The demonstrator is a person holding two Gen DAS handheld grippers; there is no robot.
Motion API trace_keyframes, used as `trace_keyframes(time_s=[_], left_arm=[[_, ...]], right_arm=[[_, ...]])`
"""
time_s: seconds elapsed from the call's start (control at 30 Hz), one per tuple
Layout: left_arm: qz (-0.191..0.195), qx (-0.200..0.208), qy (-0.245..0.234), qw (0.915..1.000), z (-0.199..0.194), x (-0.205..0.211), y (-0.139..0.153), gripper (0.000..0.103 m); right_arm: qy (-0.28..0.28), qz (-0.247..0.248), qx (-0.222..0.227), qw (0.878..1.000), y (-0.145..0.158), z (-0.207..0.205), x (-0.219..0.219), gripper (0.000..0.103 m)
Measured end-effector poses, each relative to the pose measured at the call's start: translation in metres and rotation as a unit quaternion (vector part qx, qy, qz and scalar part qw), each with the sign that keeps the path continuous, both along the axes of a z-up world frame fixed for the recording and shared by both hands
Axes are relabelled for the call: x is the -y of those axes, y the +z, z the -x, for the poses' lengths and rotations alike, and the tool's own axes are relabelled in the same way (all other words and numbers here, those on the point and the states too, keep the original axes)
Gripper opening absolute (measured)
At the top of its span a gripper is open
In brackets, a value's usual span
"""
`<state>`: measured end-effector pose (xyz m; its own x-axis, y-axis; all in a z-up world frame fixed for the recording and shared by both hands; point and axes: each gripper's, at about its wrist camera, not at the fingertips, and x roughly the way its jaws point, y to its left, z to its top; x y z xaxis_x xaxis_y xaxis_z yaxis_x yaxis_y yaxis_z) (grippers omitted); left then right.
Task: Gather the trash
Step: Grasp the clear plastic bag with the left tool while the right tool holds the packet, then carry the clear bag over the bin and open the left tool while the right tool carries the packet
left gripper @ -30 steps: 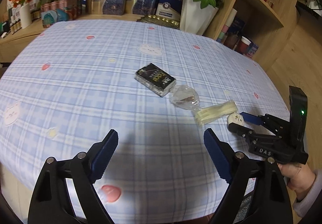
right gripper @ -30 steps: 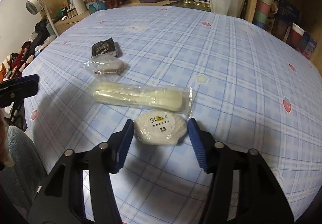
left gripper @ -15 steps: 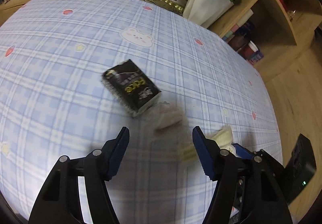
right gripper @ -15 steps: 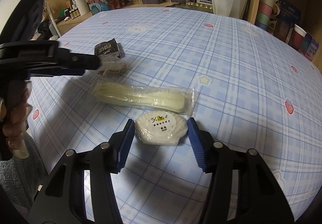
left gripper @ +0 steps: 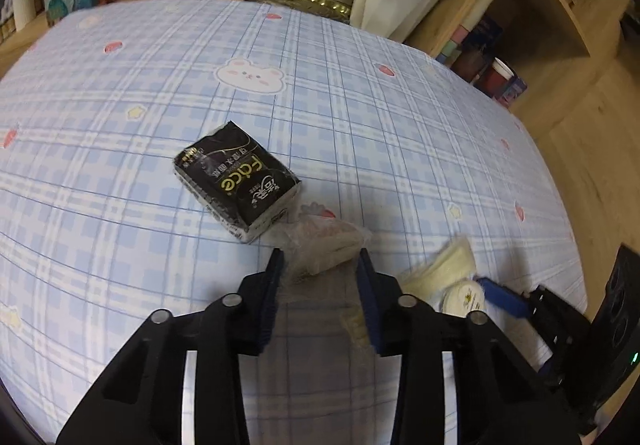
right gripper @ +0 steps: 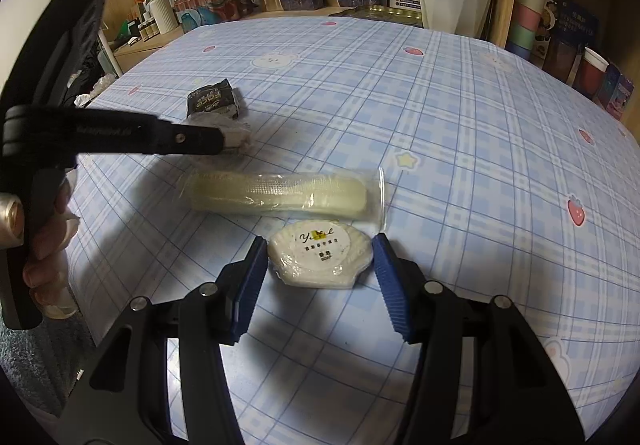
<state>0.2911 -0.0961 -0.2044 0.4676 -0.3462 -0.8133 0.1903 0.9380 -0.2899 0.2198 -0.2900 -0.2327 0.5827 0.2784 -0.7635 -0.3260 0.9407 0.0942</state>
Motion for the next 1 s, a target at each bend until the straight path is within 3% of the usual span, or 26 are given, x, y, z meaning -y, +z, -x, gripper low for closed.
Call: trace_keyframes(time_s=[0.07,0.3,0.67,1.0], left_arm=[[0.003,0.009,-0.007,0.9999,0.008,-0.005,0.005,0.026],[-0.009,0.049,-0.022,0.9985,0.038,-0.027,0.03,0.025],[0.003,0.079,-0.059,0.9952,0.099,-0.051,0.064,0.025],[0.019,0.081,-0.099,0.9916,0.171,-0.067,0.061,0.025]], right_arm=[[-0.003,-0.003,-0.001,1.0,0.001,0.001,0.0,0.055],[-0.012,-0.023,0.003,1.0,0.006,0.014,0.002,0.055],[-0.016,-0.052,0.032,0.998,0.036,0.055,-0.011,0.055],[-0.015,-0.071,0.056,0.996,0.062,0.107,-0.031,0.055]])
